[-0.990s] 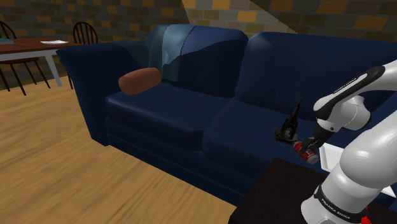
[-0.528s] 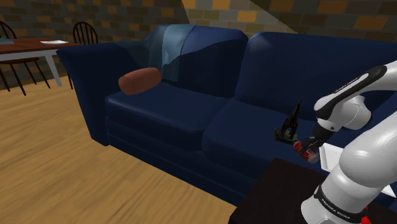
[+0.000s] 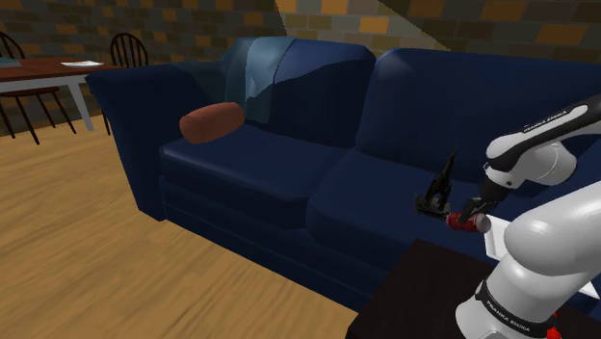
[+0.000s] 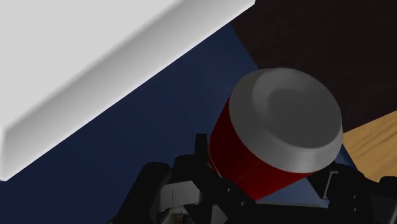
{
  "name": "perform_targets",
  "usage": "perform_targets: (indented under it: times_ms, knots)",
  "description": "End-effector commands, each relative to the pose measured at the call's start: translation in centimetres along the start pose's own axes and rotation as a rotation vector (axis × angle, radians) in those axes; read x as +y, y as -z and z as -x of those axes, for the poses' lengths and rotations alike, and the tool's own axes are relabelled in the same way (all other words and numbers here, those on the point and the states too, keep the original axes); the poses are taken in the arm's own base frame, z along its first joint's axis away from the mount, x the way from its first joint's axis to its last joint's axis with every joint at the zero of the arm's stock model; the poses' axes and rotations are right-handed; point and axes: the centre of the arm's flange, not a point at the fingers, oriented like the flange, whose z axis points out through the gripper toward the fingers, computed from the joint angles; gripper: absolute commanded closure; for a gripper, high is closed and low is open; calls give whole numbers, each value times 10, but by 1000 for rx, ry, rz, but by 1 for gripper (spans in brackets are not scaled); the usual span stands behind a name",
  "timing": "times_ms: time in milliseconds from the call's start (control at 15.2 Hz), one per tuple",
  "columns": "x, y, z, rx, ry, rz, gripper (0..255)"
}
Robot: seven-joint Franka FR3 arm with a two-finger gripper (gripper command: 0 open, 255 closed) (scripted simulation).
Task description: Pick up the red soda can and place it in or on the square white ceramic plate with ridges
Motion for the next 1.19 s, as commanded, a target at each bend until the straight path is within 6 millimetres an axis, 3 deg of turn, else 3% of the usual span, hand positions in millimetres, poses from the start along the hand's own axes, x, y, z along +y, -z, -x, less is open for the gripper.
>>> perform_targets:
  times_ms: [0, 528, 1122]
  knots:
    - [-1, 11, 0, -1, 0, 1, 255]
    - [-9, 49, -3, -1, 0, 1, 255]
    - [84, 78, 65, -1, 0, 1, 255]
